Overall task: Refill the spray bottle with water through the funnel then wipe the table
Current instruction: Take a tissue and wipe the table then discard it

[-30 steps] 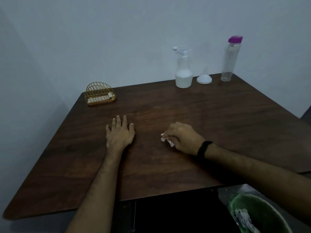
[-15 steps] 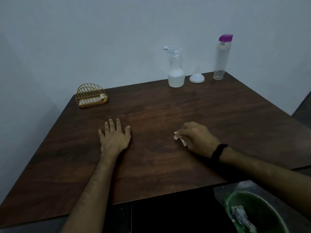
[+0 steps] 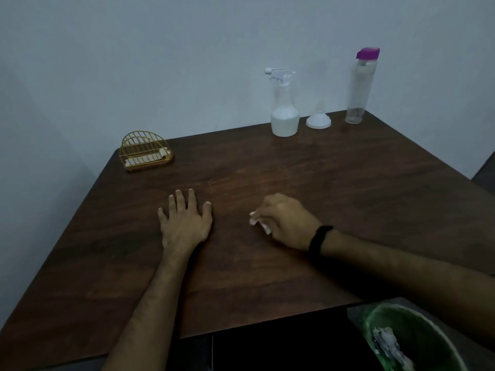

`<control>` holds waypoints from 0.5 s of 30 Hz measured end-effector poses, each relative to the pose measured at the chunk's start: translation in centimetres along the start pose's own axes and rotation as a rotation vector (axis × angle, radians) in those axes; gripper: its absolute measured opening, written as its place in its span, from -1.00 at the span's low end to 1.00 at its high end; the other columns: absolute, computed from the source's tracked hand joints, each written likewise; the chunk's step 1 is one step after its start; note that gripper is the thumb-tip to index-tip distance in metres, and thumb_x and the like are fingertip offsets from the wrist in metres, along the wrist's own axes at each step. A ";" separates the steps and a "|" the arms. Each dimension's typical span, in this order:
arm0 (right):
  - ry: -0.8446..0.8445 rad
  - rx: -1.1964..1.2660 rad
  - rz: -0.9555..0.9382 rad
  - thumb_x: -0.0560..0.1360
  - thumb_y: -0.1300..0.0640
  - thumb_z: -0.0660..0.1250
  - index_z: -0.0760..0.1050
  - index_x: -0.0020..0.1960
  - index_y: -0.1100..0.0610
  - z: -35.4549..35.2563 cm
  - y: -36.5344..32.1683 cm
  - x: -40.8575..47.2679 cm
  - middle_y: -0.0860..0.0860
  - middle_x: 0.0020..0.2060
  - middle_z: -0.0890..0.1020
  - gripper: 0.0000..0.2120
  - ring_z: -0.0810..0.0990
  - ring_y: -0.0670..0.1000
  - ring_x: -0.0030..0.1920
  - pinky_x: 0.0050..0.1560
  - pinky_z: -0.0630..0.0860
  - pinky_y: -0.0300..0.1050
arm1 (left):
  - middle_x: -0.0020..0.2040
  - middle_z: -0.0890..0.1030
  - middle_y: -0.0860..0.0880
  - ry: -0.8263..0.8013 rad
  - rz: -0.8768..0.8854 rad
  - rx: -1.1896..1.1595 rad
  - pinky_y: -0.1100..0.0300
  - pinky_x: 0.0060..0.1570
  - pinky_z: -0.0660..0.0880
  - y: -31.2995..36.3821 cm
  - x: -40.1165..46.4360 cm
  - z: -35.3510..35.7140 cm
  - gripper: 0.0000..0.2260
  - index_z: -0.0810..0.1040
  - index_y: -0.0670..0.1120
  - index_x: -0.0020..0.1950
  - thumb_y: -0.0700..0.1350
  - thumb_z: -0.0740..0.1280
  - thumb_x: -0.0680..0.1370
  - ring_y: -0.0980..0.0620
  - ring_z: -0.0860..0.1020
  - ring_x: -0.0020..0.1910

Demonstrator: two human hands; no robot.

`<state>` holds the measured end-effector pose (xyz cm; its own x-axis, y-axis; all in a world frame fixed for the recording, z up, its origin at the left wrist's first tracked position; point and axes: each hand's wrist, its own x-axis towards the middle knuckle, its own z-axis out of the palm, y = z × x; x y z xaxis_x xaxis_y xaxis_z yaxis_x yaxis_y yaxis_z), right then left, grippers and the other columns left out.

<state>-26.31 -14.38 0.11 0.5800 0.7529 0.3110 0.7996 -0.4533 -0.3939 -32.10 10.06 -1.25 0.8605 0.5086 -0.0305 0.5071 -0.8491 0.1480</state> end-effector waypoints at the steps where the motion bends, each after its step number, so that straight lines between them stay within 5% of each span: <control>1: -0.030 0.009 -0.031 0.51 0.26 0.38 0.71 0.05 0.05 0.5 -0.4 0.7 0.01 -0.02 0.66 -0.80 0.59 0.03 0.02 0.08 0.51 -0.10 | 0.66 -0.07 -0.13 0.001 0.002 0.000 -0.21 0.55 -0.14 -0.1 0.0 0.0 -0.37 -0.07 -0.02 0.66 0.26 -0.12 0.65 -0.11 -0.11 0.63; 9: 0.056 -0.106 0.255 0.57 0.20 0.35 0.65 0.18 0.09 0.4 5.2 11.6 0.04 0.10 0.61 -0.79 0.56 0.05 0.14 0.19 0.48 -0.12 | 0.66 -0.05 -0.12 0.028 0.009 -0.021 -0.20 0.55 -0.13 0.1 -0.3 0.1 -0.39 -0.05 -0.02 0.66 0.22 -0.11 0.66 -0.11 -0.10 0.63; 15: -0.082 -0.070 -0.073 0.57 0.19 0.32 0.67 0.12 0.07 6.7 -4.2 13.8 0.04 0.07 0.60 -0.80 0.54 0.06 0.11 0.09 0.50 -0.07 | 0.66 -0.02 -0.09 0.058 0.002 -0.023 -0.18 0.56 -0.09 -0.1 0.0 0.2 -0.42 -0.02 -0.08 0.65 0.13 -0.09 0.68 -0.07 -0.07 0.64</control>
<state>-22.64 1.10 0.29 0.5079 0.8200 0.2638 0.8496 -0.4265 -0.3103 -32.14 10.14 -1.51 0.8570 0.5146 0.0274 0.5032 -0.8471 0.1712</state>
